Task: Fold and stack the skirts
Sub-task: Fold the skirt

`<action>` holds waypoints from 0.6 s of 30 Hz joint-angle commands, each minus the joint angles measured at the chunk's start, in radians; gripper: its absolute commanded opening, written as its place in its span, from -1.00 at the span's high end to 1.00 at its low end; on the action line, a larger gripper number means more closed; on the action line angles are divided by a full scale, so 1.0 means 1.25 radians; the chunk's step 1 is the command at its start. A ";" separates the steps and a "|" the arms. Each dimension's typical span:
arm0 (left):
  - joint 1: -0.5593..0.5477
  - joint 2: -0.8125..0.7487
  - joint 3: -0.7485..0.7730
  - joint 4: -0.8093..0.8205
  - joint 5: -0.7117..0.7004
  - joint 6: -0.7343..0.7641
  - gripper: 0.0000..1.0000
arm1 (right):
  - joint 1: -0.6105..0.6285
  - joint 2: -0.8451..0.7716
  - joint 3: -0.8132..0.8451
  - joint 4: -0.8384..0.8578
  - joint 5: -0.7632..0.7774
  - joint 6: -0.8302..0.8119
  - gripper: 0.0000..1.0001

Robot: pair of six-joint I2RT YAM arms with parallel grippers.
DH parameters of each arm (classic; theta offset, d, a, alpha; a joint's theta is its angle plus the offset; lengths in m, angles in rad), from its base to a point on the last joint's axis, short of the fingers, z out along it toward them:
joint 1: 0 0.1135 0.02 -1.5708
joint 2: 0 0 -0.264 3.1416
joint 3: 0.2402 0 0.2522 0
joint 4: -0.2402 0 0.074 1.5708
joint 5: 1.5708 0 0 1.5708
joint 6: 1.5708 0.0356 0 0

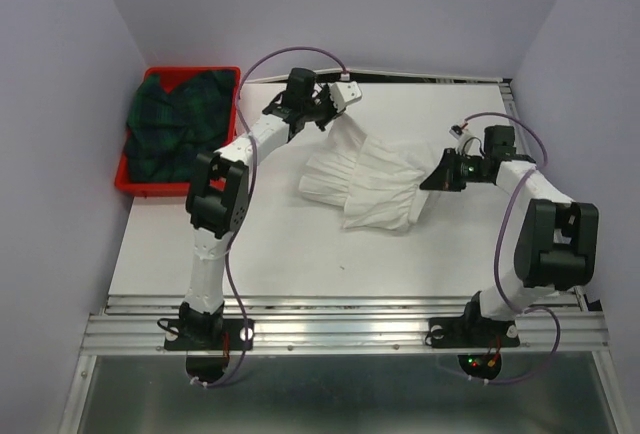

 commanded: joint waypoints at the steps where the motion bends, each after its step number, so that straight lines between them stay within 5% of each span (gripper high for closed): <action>1: 0.012 0.067 0.096 0.083 -0.058 -0.041 1.00 | -0.002 0.108 0.081 0.009 -0.047 -0.051 0.99; 11: 0.009 0.138 0.097 0.095 -0.142 -0.038 1.00 | -0.002 0.340 0.209 0.035 -0.033 -0.059 0.93; 15: 0.012 0.130 0.099 0.096 -0.215 -0.071 0.23 | -0.002 0.341 0.208 0.041 -0.031 -0.033 0.59; 18: 0.019 0.067 0.090 0.084 -0.222 -0.107 -0.80 | -0.002 0.285 0.194 0.040 -0.011 -0.008 0.36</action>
